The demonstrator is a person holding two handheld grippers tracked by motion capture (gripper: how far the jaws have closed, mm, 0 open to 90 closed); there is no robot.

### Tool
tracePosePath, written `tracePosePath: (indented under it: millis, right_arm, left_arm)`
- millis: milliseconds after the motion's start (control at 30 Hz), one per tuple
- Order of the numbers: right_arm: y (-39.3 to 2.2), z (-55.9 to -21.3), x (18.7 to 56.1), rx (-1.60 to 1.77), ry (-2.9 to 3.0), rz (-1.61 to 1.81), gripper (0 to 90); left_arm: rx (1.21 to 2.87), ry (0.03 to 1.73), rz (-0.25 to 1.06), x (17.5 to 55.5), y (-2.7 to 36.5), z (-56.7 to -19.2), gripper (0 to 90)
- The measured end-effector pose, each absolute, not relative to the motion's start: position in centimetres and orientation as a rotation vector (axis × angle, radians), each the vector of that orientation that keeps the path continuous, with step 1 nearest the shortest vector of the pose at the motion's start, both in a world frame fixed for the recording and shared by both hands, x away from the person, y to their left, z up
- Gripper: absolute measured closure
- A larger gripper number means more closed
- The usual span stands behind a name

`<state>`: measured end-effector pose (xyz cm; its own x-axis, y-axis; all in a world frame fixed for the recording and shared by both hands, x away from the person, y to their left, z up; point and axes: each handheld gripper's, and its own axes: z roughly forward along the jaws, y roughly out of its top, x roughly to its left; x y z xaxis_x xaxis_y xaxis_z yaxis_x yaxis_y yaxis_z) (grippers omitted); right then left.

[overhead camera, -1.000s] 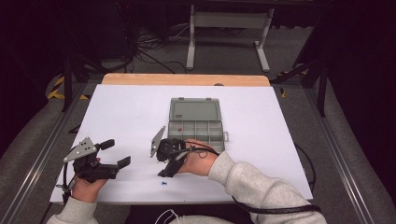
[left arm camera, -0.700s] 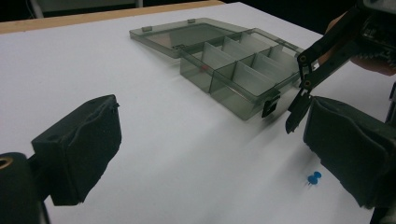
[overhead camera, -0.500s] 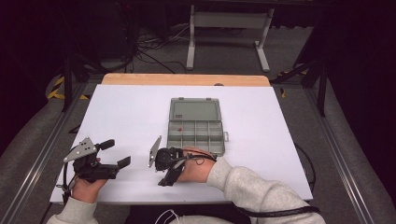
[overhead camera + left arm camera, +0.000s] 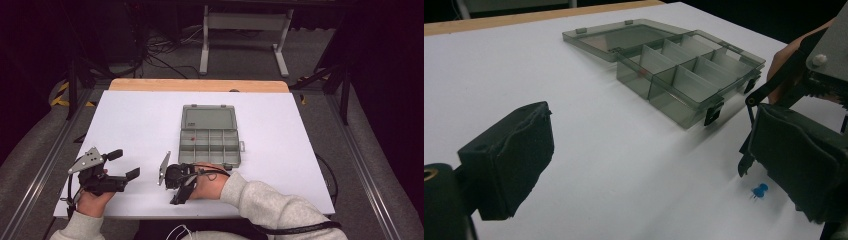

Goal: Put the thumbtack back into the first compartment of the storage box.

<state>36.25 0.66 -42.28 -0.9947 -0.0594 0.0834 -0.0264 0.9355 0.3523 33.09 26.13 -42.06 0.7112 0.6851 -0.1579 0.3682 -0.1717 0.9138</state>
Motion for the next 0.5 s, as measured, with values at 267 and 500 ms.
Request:
tracePosePath:
  millis: [267, 500]
  right_arm:
    - [0.81, -42.63, 36.06, 0.084, -3.009, -0.522, 52.5]
    - [0.98, -42.95, 35.84, 0.105, -3.019, -0.502, 57.7]
  left_arm:
    - [1.786, 0.832, 0.351, 33.10, 26.13, -42.05, 5.0]
    - [1.787, 0.831, 0.353, 33.10, 26.14, -42.05, 5.0]
